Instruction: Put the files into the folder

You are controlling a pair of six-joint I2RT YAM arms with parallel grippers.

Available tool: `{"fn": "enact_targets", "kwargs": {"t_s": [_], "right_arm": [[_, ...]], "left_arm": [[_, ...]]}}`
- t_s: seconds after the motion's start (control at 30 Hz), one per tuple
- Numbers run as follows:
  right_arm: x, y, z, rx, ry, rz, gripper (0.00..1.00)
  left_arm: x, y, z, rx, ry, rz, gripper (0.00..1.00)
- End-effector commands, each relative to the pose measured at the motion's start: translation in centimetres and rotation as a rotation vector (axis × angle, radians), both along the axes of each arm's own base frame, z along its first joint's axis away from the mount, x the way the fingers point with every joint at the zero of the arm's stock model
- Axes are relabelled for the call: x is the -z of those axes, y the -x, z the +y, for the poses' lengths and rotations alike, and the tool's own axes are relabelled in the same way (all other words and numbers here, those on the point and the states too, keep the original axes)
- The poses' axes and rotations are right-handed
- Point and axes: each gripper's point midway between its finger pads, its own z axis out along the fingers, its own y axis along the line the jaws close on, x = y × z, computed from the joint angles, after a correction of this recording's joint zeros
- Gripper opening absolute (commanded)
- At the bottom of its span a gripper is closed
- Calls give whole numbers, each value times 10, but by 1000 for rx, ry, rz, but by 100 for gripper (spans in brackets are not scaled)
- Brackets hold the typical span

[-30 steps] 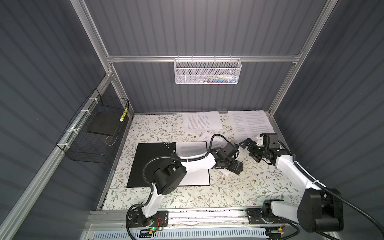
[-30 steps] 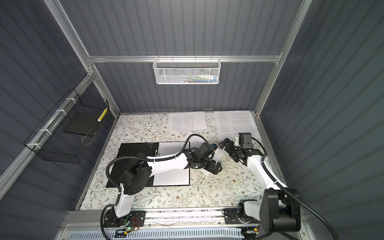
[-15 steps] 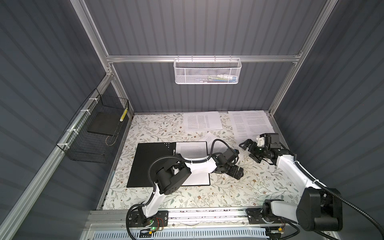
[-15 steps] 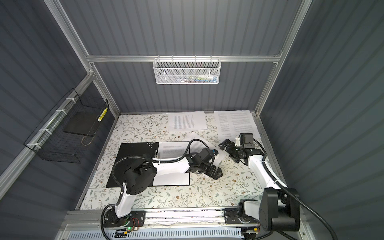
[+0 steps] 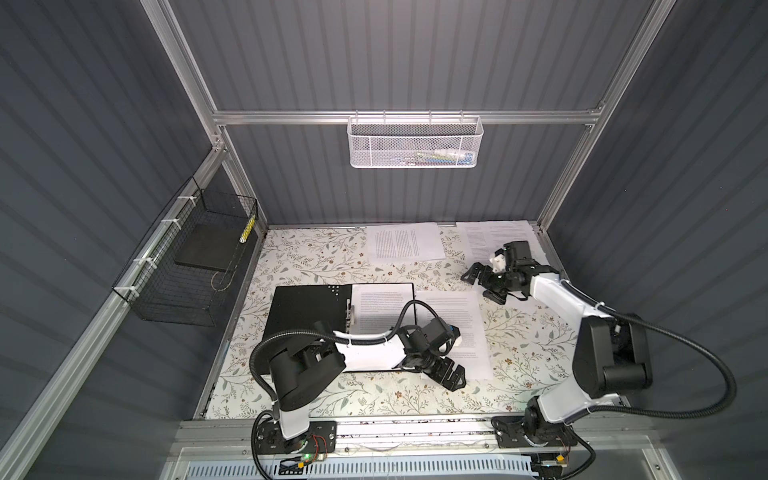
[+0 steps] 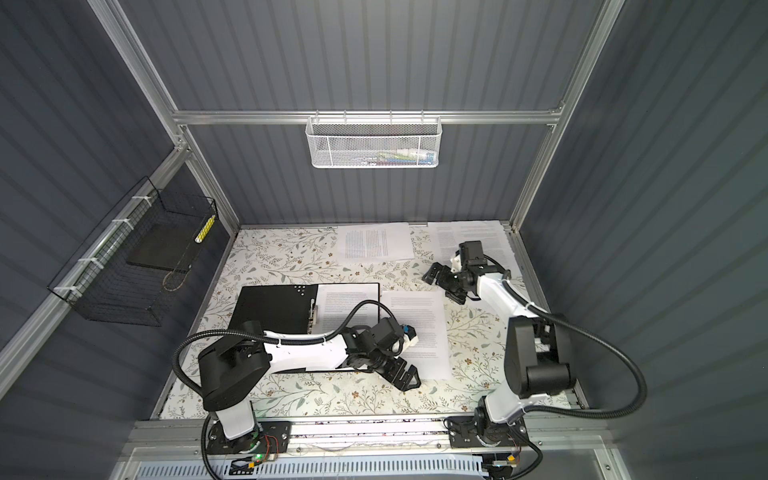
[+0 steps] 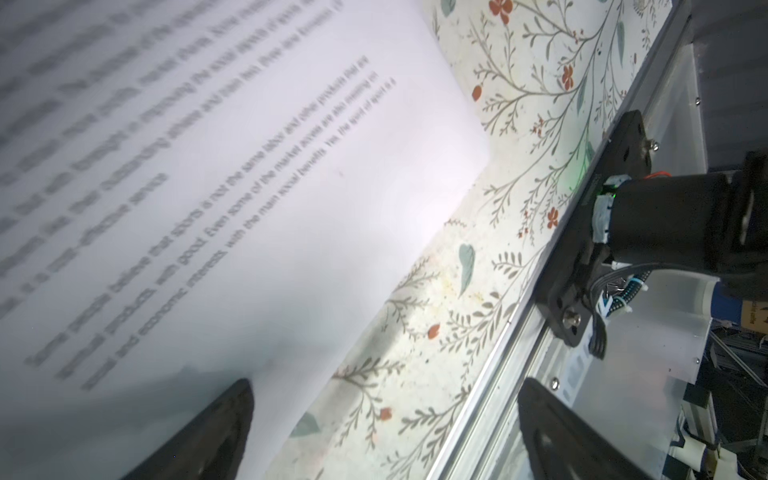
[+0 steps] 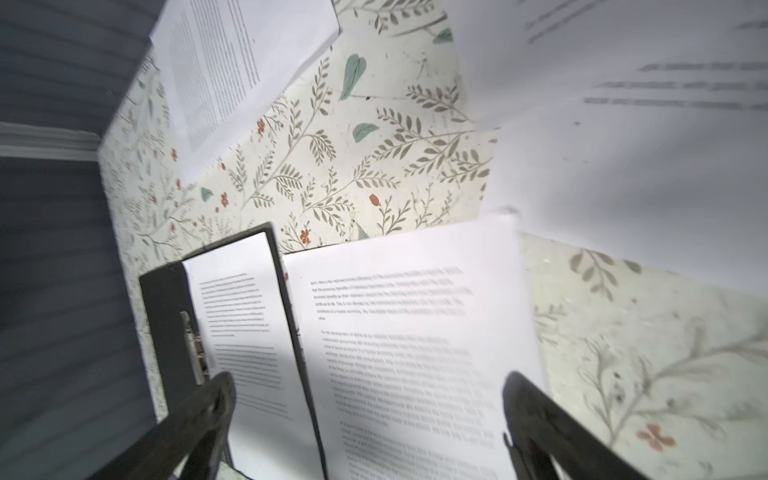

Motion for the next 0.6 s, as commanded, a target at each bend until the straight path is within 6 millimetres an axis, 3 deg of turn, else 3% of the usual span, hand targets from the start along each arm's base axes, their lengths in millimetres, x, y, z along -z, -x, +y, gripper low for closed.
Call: {"fn": "enact_targets", "kwargs": {"t_s": [0.0, 0.1, 0.27, 0.57], "right_arm": [[31, 8, 4, -89, 160, 97, 99], [44, 4, 2, -102, 244, 133, 99], [48, 3, -21, -35, 351, 141, 99], [67, 5, -31, -22, 329, 190, 99]], "left_arm": [[28, 9, 37, -27, -153, 27, 100], [30, 6, 40, -40, -162, 12, 100], [34, 5, 40, -35, -175, 8, 100], [33, 4, 40, -30, -175, -3, 100]]}}
